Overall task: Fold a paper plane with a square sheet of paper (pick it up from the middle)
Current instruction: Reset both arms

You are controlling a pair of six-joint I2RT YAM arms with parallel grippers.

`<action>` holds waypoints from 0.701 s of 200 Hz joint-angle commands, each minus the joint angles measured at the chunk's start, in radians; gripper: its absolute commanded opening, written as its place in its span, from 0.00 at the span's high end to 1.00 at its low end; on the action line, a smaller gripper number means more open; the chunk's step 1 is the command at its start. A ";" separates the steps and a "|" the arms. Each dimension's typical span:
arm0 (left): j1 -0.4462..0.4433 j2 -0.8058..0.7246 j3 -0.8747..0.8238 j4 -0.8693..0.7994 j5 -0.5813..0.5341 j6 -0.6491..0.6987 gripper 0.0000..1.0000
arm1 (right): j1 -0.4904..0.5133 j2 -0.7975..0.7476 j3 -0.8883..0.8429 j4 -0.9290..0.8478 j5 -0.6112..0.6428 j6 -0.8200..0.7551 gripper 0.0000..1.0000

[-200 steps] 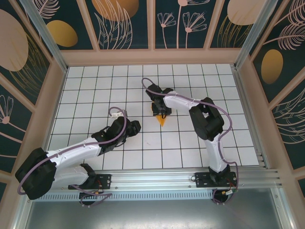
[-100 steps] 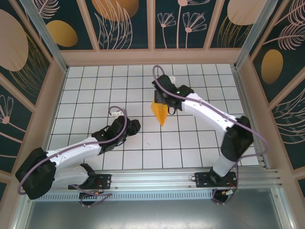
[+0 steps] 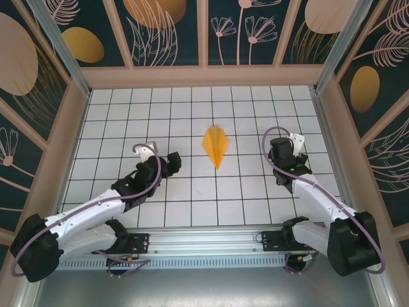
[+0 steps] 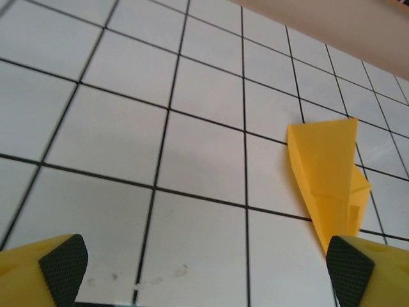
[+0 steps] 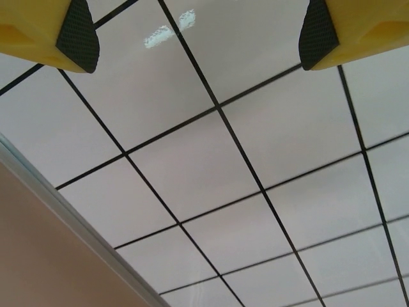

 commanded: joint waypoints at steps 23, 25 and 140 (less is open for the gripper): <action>0.139 -0.076 -0.036 0.005 -0.198 0.202 0.02 | -0.091 0.059 -0.117 0.507 -0.182 -0.242 0.16; 0.145 -0.077 -0.035 0.006 -0.205 0.208 0.01 | -0.094 0.063 -0.125 0.529 -0.188 -0.250 0.16; 0.546 -0.001 -0.068 0.219 -0.097 0.380 0.01 | -0.331 0.246 -0.318 1.196 -0.598 -0.335 0.17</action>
